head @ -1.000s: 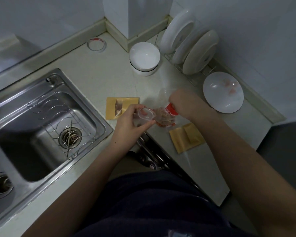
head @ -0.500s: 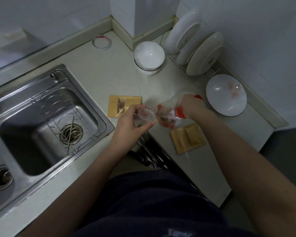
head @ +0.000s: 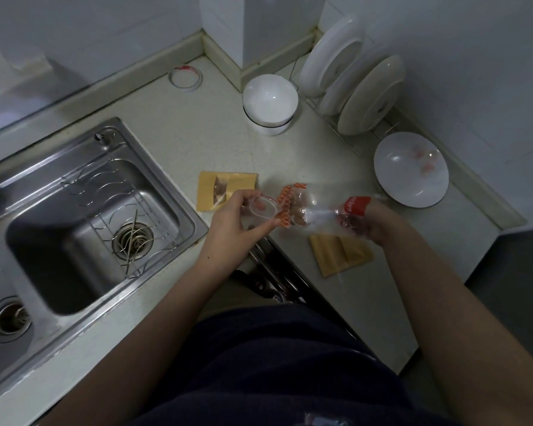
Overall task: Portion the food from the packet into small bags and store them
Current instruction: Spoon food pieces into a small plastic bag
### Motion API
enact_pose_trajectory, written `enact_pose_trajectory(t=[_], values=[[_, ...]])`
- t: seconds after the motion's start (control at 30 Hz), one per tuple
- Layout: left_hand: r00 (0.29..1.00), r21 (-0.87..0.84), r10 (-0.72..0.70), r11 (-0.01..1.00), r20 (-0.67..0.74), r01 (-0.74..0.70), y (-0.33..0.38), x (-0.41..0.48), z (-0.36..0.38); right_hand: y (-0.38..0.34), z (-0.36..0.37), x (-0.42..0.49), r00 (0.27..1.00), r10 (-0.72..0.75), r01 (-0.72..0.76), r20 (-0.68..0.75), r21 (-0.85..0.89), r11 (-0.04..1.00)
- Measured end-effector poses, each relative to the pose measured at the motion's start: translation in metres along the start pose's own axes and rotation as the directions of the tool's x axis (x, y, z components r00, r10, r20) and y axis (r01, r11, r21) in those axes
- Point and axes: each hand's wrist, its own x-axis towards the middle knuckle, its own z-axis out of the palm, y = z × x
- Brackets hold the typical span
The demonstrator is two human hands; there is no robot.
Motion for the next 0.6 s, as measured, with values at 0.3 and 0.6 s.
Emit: enact_pose_trajectory(t=[0.3,0.6], values=[[0.999,-0.018,-0.013,1.0,0.03,0.013,0.006,0.002,0.008,0.009,-0.022,-0.005,0.984,0.067,-0.045,-0.167,0.133,0.99],[0.997,-0.03,-0.001,1.0,0.078,0.004,0.005,0.006,0.016,-0.005,-0.049,-0.025,0.935,-0.052,0.134,-0.35,0.215,0.967]])
